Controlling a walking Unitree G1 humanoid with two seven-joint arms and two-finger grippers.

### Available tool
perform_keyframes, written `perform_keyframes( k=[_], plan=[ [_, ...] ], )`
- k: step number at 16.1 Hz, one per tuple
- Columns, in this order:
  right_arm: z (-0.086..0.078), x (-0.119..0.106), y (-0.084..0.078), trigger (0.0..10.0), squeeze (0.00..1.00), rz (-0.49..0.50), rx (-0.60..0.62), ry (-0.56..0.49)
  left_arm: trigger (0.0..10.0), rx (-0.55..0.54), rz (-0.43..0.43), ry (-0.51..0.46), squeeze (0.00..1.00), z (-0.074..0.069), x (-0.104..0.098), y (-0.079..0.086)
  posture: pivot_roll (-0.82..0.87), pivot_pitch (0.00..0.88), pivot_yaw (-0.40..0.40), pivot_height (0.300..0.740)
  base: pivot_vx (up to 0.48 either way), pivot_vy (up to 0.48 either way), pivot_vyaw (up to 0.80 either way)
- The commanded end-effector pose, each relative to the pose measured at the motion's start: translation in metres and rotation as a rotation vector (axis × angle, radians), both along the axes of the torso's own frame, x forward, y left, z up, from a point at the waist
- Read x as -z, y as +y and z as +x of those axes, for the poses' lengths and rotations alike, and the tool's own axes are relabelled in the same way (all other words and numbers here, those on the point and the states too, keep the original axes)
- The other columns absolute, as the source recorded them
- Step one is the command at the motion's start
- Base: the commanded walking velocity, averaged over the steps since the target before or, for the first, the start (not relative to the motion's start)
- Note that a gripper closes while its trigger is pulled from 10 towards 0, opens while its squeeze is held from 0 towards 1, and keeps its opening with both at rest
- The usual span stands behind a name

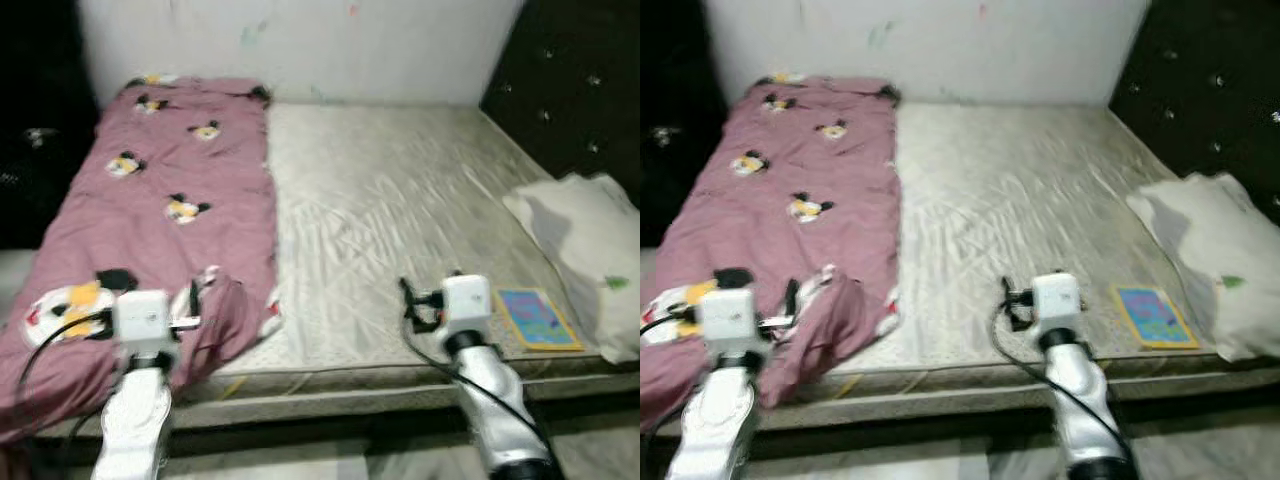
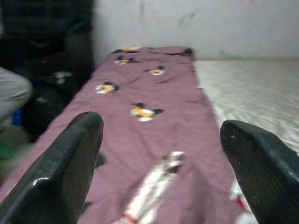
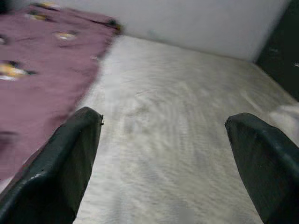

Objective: Clean up the room

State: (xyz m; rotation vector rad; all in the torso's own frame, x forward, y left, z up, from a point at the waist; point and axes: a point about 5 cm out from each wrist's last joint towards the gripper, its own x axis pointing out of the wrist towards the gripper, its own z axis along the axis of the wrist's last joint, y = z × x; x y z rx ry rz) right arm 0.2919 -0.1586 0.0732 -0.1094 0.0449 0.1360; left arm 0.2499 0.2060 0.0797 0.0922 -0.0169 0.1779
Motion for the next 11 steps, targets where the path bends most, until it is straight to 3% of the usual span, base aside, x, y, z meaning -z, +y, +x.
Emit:
perform_keyframes(
  k=[1, 4, 11],
  plan=[
    [0.0022, -0.0046, -0.0062, 10.0, 0.00, -0.009, 0.014, -0.012, 10.0, 0.034, -0.016, -0.024, 0.00, 0.0005, -0.0036, -0.0065, 0.00, 0.029, -0.033, 0.740, 0.000, 0.000, 0.00],
    [0.0025, -0.0043, -0.0064, 10.0, 0.00, -0.010, 0.013, -0.011, 10.0, 0.033, -0.016, -0.015, 0.00, 0.0005, -0.0021, -0.0067, 0.00, 0.031, -0.032, 0.740, 0.190, 0.000, 0.00],
    [0.0027, -0.0039, -0.0059, 10.0, 0.00, -0.011, 0.011, -0.006, 10.0, 0.048, -0.002, -0.018, 0.00, -0.0003, -0.0025, -0.0079, 0.00, 0.033, -0.033, 0.740, 0.381, 0.000, 0.00]
  ],
)
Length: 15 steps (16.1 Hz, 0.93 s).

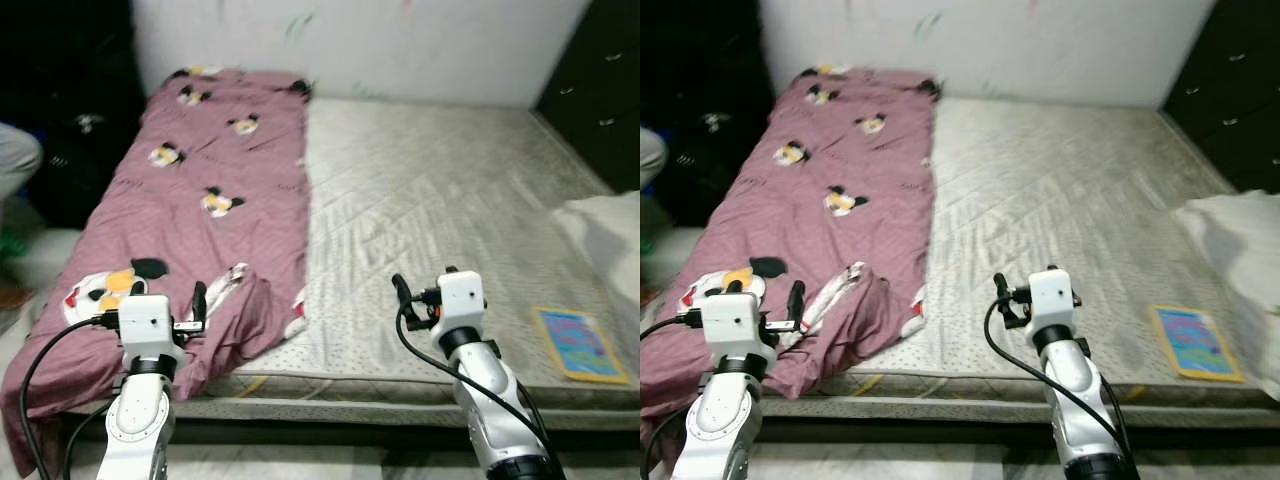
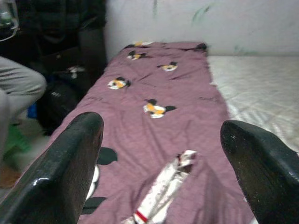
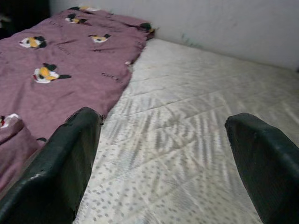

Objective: Clean up the room

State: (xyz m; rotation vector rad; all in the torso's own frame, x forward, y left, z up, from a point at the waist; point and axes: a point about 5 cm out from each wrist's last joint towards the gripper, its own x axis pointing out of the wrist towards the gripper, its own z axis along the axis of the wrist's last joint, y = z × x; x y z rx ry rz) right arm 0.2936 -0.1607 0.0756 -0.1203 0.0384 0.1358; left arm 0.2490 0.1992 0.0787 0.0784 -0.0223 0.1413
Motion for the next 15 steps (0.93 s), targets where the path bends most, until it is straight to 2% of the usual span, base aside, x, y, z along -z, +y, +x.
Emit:
perform_keyframes(
  k=[1, 7, 11, 13, 15],
  plan=[
    [0.0010, -0.0015, -0.0039, 10.0, 0.00, 0.000, 0.012, 0.001, 10.0, 0.011, 0.011, -0.014, 0.00, 0.0006, -0.0036, -0.0012, 0.00, 0.033, -0.033, 0.740, 0.398, 0.000, 0.00],
    [0.0013, -0.0012, -0.0034, 10.0, 0.00, -0.002, 0.011, 0.002, 10.0, 0.023, 0.011, -0.010, 0.00, 0.0014, -0.0027, -0.0019, 0.00, 0.034, -0.031, 0.740, 0.395, 0.000, 0.00],
    [0.0016, -0.0007, -0.0033, 10.0, 0.00, 0.000, 0.009, 0.006, 10.0, -0.032, -0.012, 0.010, 0.00, 0.0047, -0.0002, 0.0010, 0.00, 0.039, -0.030, 0.740, 0.000, 0.000, 0.00],
    [0.0018, -0.0008, -0.0031, 10.0, 0.00, 0.001, 0.008, 0.006, 10.0, -0.023, -0.011, 0.009, 0.00, 0.0047, -0.0006, 0.0004, 0.00, 0.039, -0.030, 0.740, 0.000, 0.000, 0.00],
    [0.0022, -0.0005, -0.0024, 10.0, 0.00, 0.000, 0.003, 0.008, 10.0, -0.013, -0.013, 0.013, 0.00, 0.0052, -0.0003, -0.0005, 0.00, 0.039, -0.030, 0.740, 0.000, 0.480, 0.00]
  ],
)
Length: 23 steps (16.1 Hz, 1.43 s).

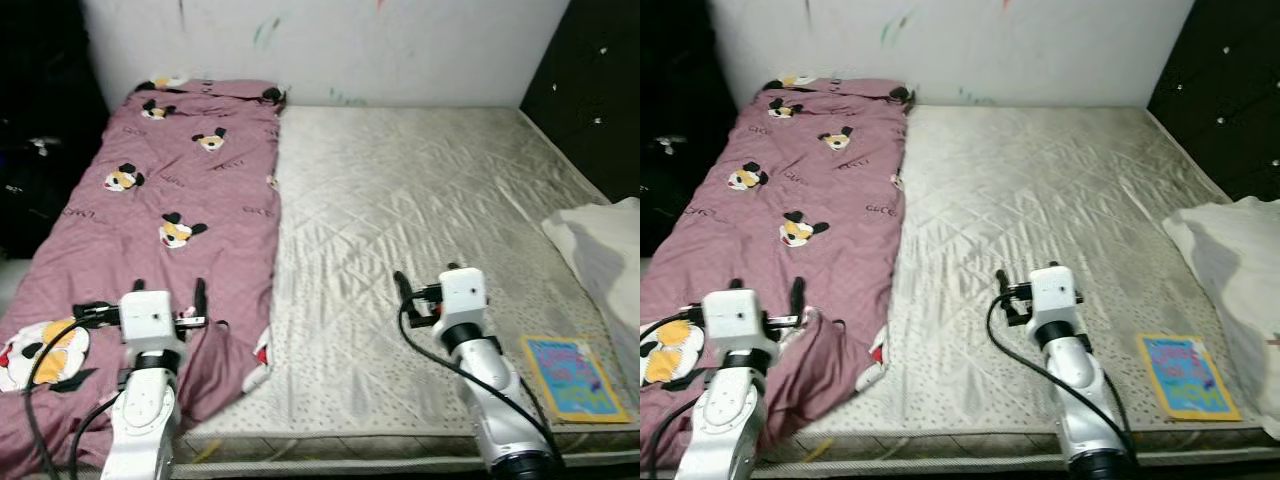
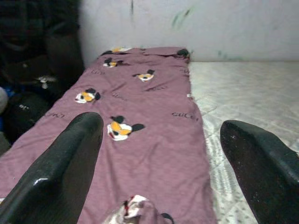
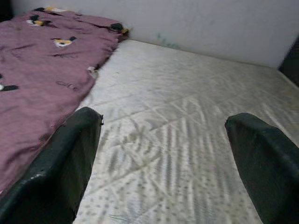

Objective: Clean up the room

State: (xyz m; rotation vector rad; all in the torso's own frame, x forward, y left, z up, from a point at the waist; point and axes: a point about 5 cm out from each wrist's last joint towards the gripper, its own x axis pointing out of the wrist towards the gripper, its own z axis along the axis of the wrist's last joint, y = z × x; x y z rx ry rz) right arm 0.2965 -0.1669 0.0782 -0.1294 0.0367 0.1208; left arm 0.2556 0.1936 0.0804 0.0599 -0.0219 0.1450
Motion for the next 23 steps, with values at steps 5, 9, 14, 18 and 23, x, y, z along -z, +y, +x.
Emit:
perform_keyframes(
  k=[5, 9, 14, 18, 23],
  plan=[
    [0.0004, 0.0023, 0.0051, 10.0, 0.00, -0.001, -0.023, 0.015, 10.0, -0.021, -0.005, 0.020, 0.00, -0.0006, 0.0019, 0.0048, -0.01, 0.042, -0.029, 0.740, 0.000, 0.480, 0.00],
    [0.0007, 0.0028, 0.0054, 10.0, 0.00, 0.000, -0.027, 0.021, 10.0, -0.034, -0.012, 0.019, 0.00, -0.0009, 0.0017, 0.0067, -0.01, 0.042, -0.029, 0.740, 0.000, 0.480, 0.00],
    [0.0014, 0.0032, 0.0055, 10.0, 0.00, 0.003, -0.028, 0.027, 10.0, -0.043, -0.025, 0.026, 0.00, 0.0003, 0.0026, 0.0081, -0.01, 0.045, -0.029, 0.740, 0.000, 0.480, 0.00],
    [0.0017, 0.0033, 0.0056, 10.0, 0.00, 0.005, -0.028, 0.028, 10.0, -0.050, -0.030, 0.027, 0.00, 0.0004, 0.0026, 0.0089, -0.01, 0.045, -0.028, 0.740, 0.000, 0.480, 0.00],
    [0.0033, -0.0006, 0.0033, 10.0, 0.00, -0.008, -0.021, -0.001, 10.0, -0.062, -0.060, -0.010, 0.00, 0.0086, -0.0056, 0.0092, -0.01, 0.023, -0.028, 0.740, 0.000, 0.094, 0.00]
  ],
)
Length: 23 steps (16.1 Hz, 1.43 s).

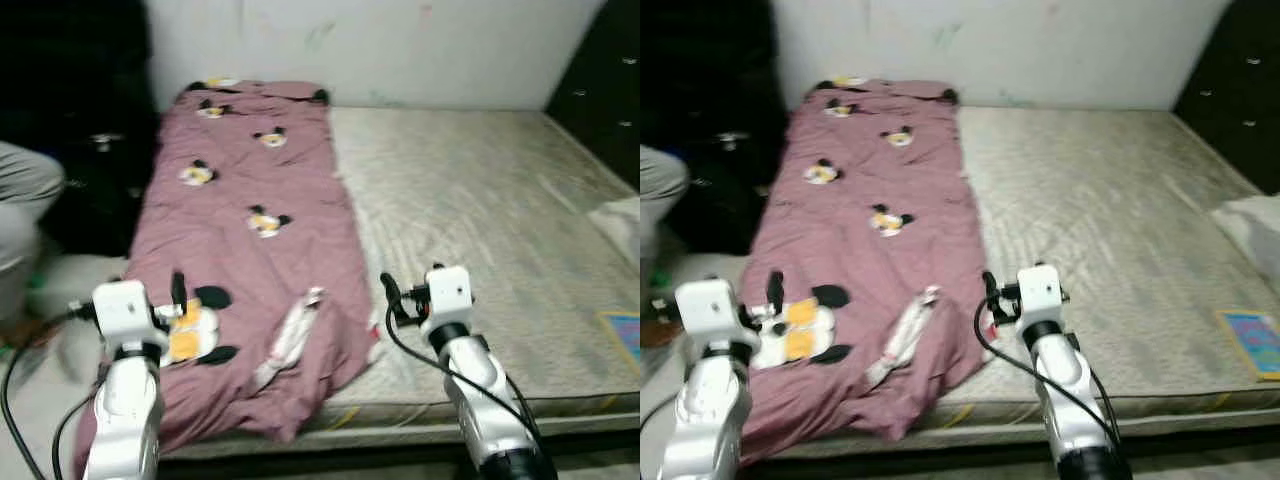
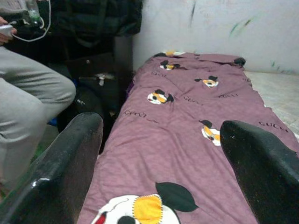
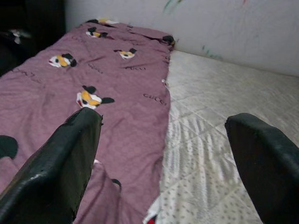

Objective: Clean up the room

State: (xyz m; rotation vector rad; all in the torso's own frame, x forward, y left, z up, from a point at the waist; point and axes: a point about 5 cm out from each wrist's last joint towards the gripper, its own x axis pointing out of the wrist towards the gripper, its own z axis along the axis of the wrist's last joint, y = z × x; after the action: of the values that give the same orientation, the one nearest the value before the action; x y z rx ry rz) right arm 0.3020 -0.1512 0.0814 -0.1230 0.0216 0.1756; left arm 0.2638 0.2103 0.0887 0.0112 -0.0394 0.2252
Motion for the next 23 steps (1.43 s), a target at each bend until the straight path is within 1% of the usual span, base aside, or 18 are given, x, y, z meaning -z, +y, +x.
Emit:
perform_keyframes(
  k=[1, 2, 3, 6, 8, 9, 10, 13, 14, 16, 17, 20, 21, 23],
  plan=[
    [-0.002, 0.003, -0.012, 10.0, 0.00, -0.018, 0.035, 0.010, 10.0, 0.014, -0.015, 0.016, 0.00, 0.000, 0.004, -0.006, -0.01, 0.017, -0.028, 0.740, 0.000, 0.000, 0.00],
    [-0.001, 0.003, -0.013, 10.0, 0.00, -0.019, 0.035, 0.009, 10.0, 0.011, -0.021, 0.024, 0.00, 0.000, 0.006, -0.005, -0.01, 0.013, -0.028, 0.740, 0.000, 0.000, 0.00],
    [-0.001, 0.004, -0.012, 10.0, 0.00, -0.023, 0.034, 0.014, 10.0, -0.007, -0.048, 0.035, 0.00, -0.002, 0.009, -0.003, -0.01, 0.011, -0.028, 0.740, 0.000, 0.000, 0.00],
    [0.000, 0.004, -0.012, 10.0, 0.00, -0.018, 0.036, 0.015, 10.0, -0.020, -0.058, 0.046, 0.00, -0.002, 0.011, 0.000, -0.01, 0.006, -0.028, 0.740, 0.000, 0.000, -0.80],
    [-0.001, 0.002, -0.012, 10.0, 0.00, -0.017, 0.036, 0.005, 10.0, 0.044, -0.061, 0.073, 0.00, 0.001, 0.014, -0.007, -0.01, 0.003, -0.028, 0.740, 0.000, 0.000, -0.67],
    [0.000, 0.002, -0.012, 10.0, 0.00, -0.015, 0.037, 0.004, 10.0, 0.193, -0.068, 0.086, 0.00, 0.007, 0.014, -0.025, -0.01, 0.003, -0.026, 0.740, 0.000, 0.000, -0.41],
    [0.000, 0.002, -0.011, 10.0, 0.00, -0.013, 0.037, 0.004, 10.0, 0.263, -0.062, 0.092, 0.00, 0.009, 0.014, -0.035, -0.01, 0.006, -0.023, 0.740, 0.000, 0.000, 0.00],
    [0.000, 0.003, -0.012, 10.0, 0.00, -0.010, 0.045, 0.005, 10.0, 0.225, -0.066, 0.083, 0.00, 0.009, 0.013, -0.032, -0.01, 0.012, -0.017, 0.740, 0.000, 0.000, 0.00],
    [0.000, 0.003, -0.012, 10.0, 0.00, -0.010, 0.047, 0.005, 10.0, 0.176, -0.070, 0.080, 0.00, 0.008, 0.012, -0.025, -0.01, 0.013, -0.018, 0.740, 0.000, 0.000, 0.00],
    [0.001, 0.003, -0.012, 10.0, 0.00, -0.010, 0.046, 0.006, 10.0, 0.132, -0.072, 0.110, 0.00, 0.006, 0.017, -0.017, -0.01, 0.012, -0.022, 0.740, 0.000, 0.000, 0.00],
    [0.003, 0.004, -0.011, 10.0, 0.00, -0.013, 0.041, 0.010, 10.0, 0.110, -0.078, 0.139, 0.00, 0.006, 0.021, -0.014, 0.00, 0.000, -0.024, 0.740, 0.000, 0.000, 0.00],
    [0.009, -0.001, -0.009, 10.0, 0.00, -0.006, 0.048, -0.009, 10.0, 0.099, -0.073, 0.135, 0.00, 0.006, 0.020, -0.010, 0.01, 0.000, -0.013, 0.740, 0.000, 0.000, 0.00],
    [0.009, -0.004, -0.010, 10.0, 0.00, 0.018, 0.065, -0.022, 10.0, 0.091, -0.074, 0.125, 0.00, 0.004, 0.017, -0.009, 0.02, 0.000, -0.011, 0.740, 0.000, 0.000, 0.00],
    [0.010, -0.008, -0.008, 10.0, 0.00, 0.043, 0.061, -0.035, 10.0, 0.092, -0.077, 0.111, 0.00, 0.002, 0.013, -0.009, 0.03, 0.000, -0.020, 0.740, 0.000, 0.000, 0.00]
  ],
)
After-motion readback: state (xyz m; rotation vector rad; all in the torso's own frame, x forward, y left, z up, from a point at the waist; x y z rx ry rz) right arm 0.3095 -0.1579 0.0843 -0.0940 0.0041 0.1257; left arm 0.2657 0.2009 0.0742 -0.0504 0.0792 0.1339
